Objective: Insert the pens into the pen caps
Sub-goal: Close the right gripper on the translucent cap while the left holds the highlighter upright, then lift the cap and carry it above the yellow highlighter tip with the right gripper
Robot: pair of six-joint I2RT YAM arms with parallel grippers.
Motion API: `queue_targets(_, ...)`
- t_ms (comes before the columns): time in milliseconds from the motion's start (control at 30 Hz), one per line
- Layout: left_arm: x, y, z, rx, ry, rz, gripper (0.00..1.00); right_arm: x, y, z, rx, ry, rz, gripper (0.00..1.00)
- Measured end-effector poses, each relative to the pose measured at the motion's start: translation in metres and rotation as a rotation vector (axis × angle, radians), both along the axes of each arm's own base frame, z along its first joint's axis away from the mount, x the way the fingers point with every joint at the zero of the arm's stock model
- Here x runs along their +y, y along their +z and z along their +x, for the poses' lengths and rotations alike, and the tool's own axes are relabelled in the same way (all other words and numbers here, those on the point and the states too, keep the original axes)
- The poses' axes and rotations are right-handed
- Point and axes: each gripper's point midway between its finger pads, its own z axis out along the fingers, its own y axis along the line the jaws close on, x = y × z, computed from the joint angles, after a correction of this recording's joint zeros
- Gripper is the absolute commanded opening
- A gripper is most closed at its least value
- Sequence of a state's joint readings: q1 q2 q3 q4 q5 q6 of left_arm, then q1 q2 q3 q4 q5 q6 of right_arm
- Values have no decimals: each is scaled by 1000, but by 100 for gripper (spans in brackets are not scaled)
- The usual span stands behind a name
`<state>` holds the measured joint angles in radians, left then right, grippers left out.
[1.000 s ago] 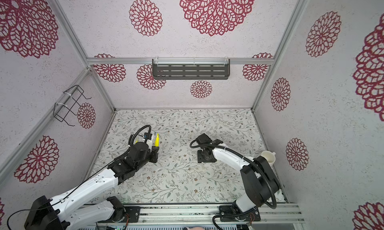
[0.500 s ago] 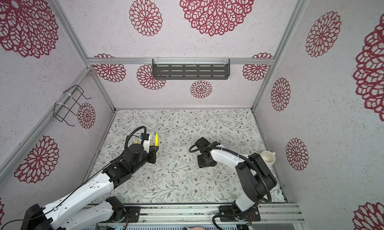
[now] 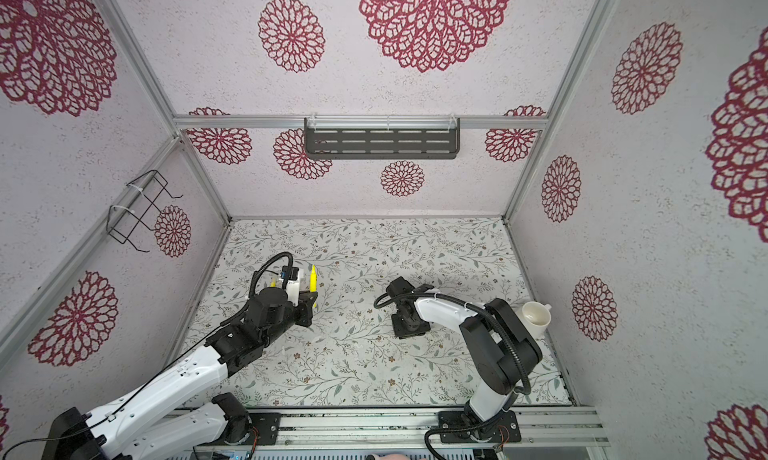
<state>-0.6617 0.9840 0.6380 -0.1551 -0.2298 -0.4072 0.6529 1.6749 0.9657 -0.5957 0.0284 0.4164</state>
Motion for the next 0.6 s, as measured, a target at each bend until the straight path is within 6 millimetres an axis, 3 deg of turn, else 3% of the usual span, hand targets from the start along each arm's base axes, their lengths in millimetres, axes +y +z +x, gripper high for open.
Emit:
queue_targets(100, 0, 0, 0, 0, 1, 0, 0, 0, 0, 0, 1, 11, -12, 27)
queue_targets(200, 1, 0, 0, 0, 2, 1, 0, 4, 0, 0, -2, 28, -15, 13)
queue_targets(400, 1, 0, 1, -2, -2, 4, 0, 10, 5, 2, -3, 33, -15, 5)
queue_targets(500, -1, 1, 0, -4, -16, 2, 0, 20, 26, 16, -39, 44, 6, 4)
queue_targets(600, -5, 6, -2, -18, -43, -20, 0, 39, 70, 49, -149, 41, 104, 4)
